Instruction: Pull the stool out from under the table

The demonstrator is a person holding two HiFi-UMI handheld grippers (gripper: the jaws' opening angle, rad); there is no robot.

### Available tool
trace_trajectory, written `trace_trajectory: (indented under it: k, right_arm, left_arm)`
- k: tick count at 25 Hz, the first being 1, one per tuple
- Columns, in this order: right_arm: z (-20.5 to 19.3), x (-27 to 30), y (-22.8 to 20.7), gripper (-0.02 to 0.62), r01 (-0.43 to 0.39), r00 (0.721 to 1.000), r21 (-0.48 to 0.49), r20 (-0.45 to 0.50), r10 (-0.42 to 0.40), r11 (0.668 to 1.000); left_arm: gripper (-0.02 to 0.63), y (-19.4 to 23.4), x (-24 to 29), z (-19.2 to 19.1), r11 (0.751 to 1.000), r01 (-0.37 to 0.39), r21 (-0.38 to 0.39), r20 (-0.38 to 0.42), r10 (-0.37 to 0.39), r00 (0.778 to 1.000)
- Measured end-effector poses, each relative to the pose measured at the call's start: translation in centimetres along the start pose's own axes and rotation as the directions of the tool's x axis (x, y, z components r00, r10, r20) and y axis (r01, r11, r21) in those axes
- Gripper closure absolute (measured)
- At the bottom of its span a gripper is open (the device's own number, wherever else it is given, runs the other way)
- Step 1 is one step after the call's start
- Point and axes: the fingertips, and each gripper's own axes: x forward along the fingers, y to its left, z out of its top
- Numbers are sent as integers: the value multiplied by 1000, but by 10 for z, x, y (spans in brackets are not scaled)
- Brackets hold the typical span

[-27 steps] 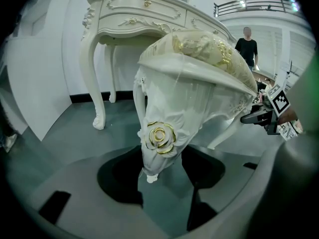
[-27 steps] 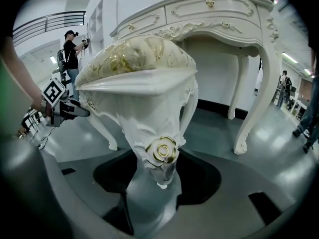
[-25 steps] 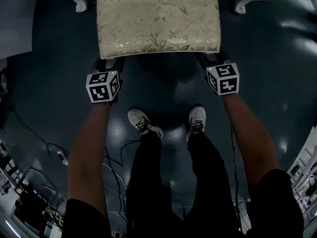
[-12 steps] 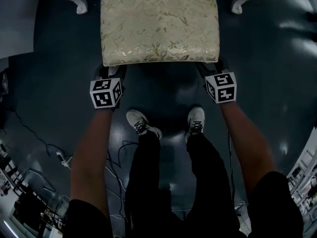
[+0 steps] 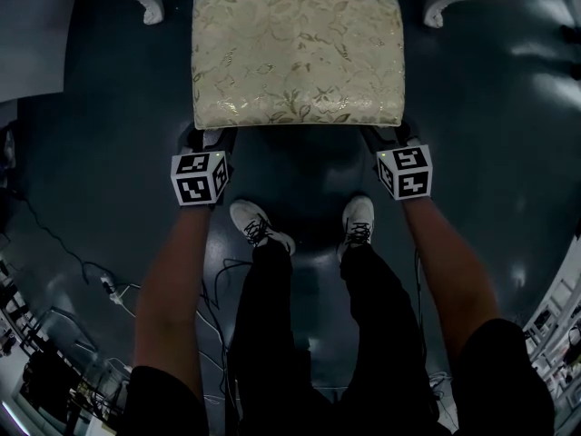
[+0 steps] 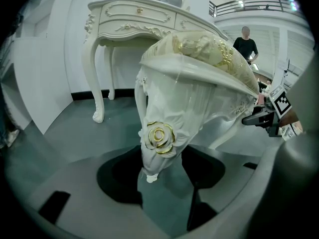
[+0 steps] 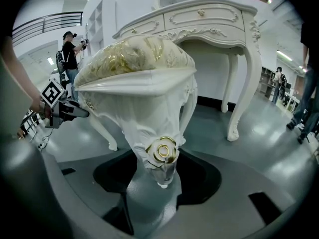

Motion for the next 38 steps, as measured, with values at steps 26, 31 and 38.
trace_trajectory:
  k: [26, 31, 38]
  right_arm:
    - [3, -5, 1, 325, -24, 998, 14, -56, 25, 1000]
    - [1, -21, 2, 326, 3, 996, 92, -86, 5, 996]
    - [36, -114, 5, 569, 29, 993, 173, -120, -8, 985]
  left_arm:
    - [353, -3, -5, -3, 999, -9, -32, -51, 7, 999]
    - [362, -8, -29, -15, 992, -55, -115, -87, 45, 995]
    - [598, -35, -145, 7, 966, -114, -231, -113, 90, 990]
